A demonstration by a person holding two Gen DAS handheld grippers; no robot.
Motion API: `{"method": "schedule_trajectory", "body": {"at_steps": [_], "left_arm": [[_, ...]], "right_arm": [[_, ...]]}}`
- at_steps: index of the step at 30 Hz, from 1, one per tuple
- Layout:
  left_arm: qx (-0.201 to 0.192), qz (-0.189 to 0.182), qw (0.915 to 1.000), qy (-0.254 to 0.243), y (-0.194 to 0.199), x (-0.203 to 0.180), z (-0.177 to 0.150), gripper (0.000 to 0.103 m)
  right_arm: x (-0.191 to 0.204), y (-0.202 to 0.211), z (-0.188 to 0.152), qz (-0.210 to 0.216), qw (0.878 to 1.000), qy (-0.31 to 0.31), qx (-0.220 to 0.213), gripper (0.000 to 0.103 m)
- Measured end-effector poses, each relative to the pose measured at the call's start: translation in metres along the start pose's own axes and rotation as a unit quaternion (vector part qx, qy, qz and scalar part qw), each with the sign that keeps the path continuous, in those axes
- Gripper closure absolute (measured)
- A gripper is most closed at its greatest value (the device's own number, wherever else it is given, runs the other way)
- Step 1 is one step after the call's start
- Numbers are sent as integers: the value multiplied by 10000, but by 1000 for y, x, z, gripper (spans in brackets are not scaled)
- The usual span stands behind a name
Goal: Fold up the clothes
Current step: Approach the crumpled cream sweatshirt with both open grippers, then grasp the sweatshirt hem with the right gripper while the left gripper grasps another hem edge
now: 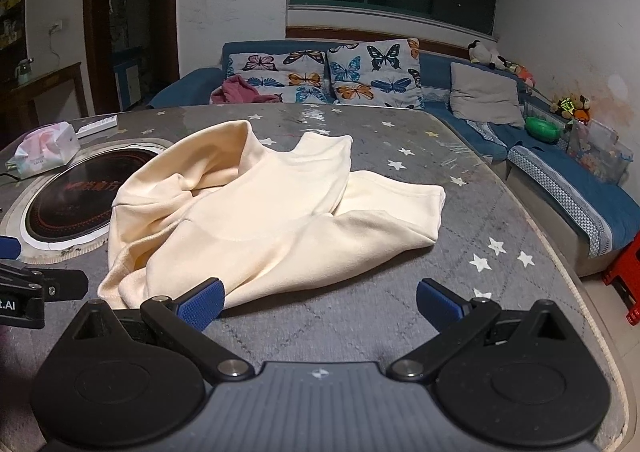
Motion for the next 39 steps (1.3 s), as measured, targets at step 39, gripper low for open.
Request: {"method": "schedule_trajectory", "body": {"at_steps": [39], "left_arm": [[93, 49, 9998, -148, -15, -7, 11, 0]], "right_arm": [[8, -16, 13, 60, 9998, 174, 46, 0]]}}
Point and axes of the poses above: each gripper's, at about its wrist camera, not at the fingertips, and y roughly against the way its jaws point, x to its left, z to its top, the point moved 4 cm from there along -y, roughly the way its jaws point, and after that the axes turned 1 degree about -z, right-handed, at the moved point
